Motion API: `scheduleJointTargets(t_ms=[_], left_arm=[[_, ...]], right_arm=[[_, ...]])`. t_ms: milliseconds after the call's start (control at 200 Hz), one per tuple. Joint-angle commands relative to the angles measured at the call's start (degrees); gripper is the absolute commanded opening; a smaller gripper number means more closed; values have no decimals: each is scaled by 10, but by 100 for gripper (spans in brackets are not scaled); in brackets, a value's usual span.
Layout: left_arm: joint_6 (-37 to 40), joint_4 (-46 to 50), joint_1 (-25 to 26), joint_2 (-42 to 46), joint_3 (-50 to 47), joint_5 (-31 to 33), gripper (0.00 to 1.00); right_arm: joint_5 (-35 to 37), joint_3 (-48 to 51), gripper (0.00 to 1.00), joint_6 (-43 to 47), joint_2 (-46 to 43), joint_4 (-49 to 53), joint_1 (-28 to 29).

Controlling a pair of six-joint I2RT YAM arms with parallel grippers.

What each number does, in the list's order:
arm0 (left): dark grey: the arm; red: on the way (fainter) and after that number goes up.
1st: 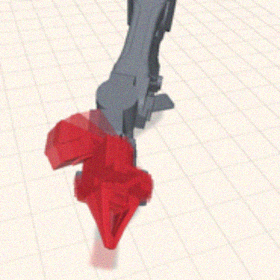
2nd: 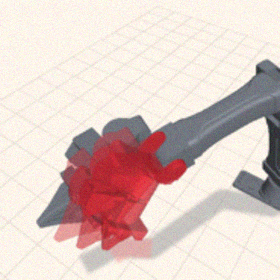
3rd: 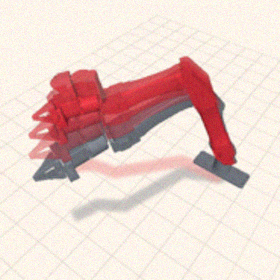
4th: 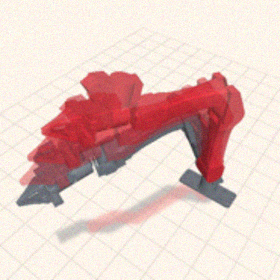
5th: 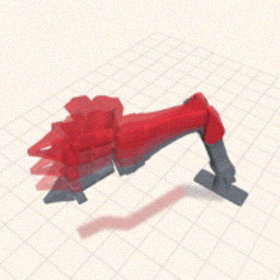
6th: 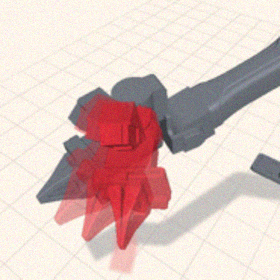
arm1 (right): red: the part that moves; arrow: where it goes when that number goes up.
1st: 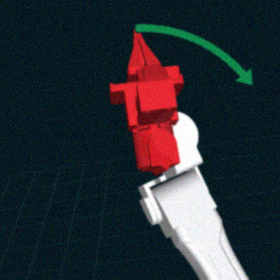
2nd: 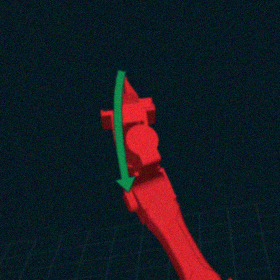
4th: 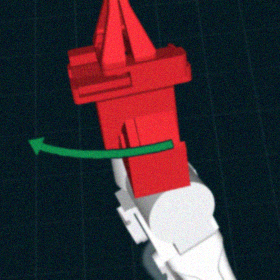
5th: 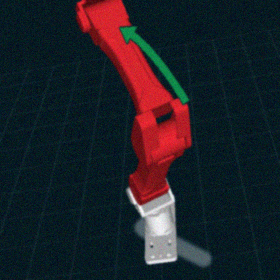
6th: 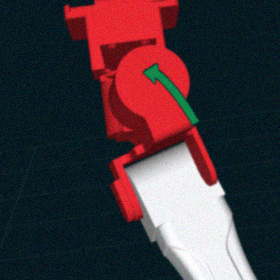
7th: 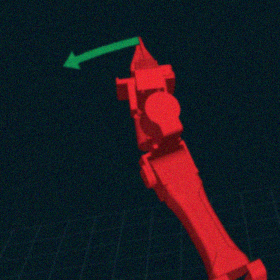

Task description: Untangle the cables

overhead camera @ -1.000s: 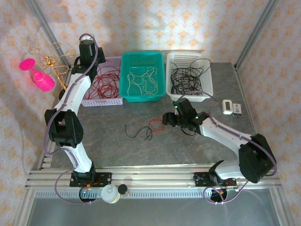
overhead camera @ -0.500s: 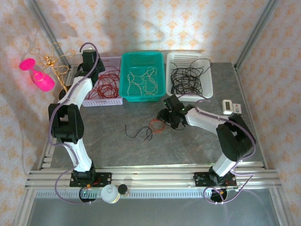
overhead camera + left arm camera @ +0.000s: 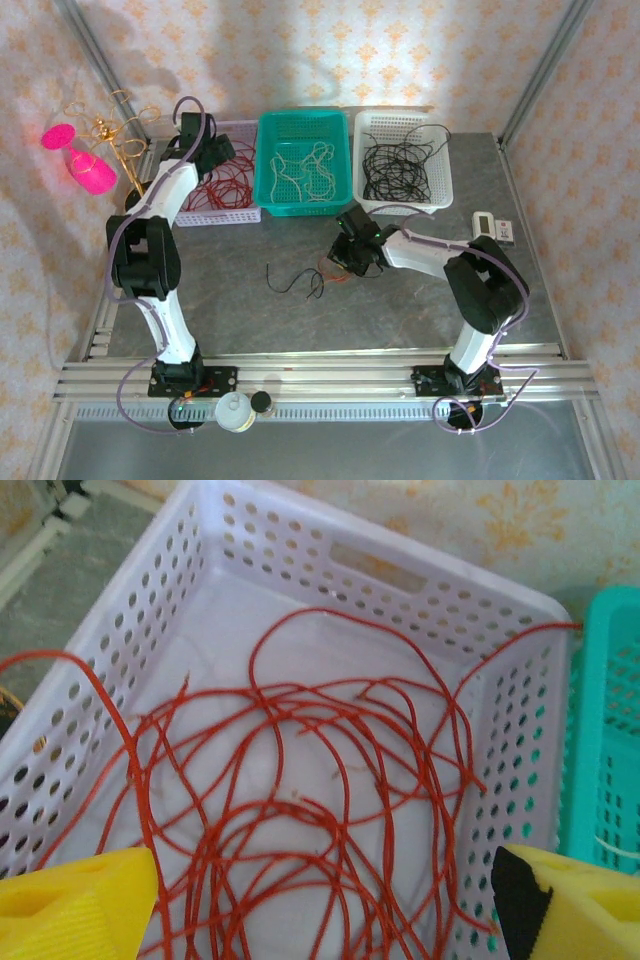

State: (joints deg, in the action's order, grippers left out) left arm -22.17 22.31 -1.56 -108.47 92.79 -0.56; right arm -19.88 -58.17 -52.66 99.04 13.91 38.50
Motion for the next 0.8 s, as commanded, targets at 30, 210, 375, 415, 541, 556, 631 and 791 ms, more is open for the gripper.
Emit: scheduleJointTargets(t_ms=[30, 210, 375, 415, 541, 556, 631, 791], left_arm=[[-36, 37, -4, 98, -53, -50, 90], [-52, 15, -3, 199, -154, -101, 91], [-34, 30, 3, 262, -188, -143, 89], [-30, 36, 7, 277, -193, -153, 88], [-7, 56, 52, 323, -207, -190, 83], [-2, 56, 61, 329, -209, -198, 82], [20, 40, 109, 361, -234, -270, 80], [-52, -35, 184, 406, -312, -352, 77]], right_arm=[[68, -5, 6, 34, -39, 22, 1], [91, -5, 0, 96, -100, 32, 1], [55, -1, 0, 162, -165, 25, -2], [35, -2, 0, 173, -176, 25, -5], [-95, 8, 0, 199, -218, -24, -25], [-107, 8, 0, 201, -222, -27, -27], [-163, 2, 0, 218, -243, -24, -43], [-287, -11, 0, 276, -267, 3, -80]])
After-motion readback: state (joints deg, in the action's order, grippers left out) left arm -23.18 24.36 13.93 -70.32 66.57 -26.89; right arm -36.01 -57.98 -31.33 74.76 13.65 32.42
